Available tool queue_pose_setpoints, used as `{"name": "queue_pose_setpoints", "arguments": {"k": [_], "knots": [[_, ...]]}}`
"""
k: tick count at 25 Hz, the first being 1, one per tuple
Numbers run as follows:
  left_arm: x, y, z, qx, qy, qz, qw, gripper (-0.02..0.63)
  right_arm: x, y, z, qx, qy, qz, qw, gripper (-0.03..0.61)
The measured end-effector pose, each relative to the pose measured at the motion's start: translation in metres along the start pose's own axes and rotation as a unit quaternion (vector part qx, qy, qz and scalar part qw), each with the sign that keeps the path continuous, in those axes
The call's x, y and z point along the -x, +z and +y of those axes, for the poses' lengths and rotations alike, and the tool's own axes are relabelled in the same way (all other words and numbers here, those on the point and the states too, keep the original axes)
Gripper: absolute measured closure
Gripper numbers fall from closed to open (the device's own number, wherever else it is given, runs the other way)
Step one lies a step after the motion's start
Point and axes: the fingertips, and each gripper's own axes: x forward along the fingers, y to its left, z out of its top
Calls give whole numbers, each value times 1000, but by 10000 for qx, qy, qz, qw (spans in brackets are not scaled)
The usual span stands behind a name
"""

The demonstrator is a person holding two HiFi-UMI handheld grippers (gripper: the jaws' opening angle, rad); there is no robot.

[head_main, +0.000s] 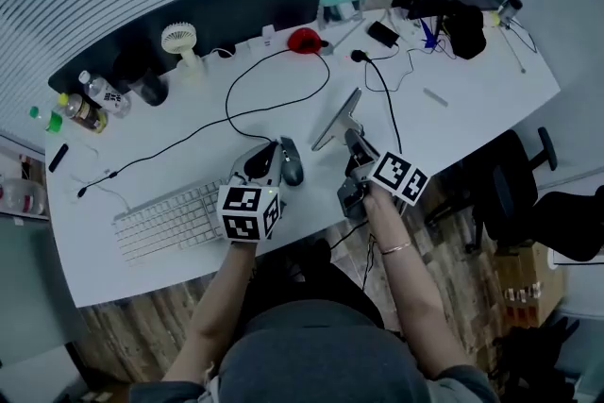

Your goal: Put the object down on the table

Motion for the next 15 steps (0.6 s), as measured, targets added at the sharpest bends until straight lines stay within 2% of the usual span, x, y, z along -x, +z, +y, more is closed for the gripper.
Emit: {"name": "queue_pose_setpoints", "arguments": {"k": [9,15], "knots": [[5,-11,12,224,662,45,9975,590,-34,-4,-21,-148,130,548,9983,572],[8,-17,16,354,945,43,9949,591,-47,-11,-28,-247,153,798,9964,572]]}}
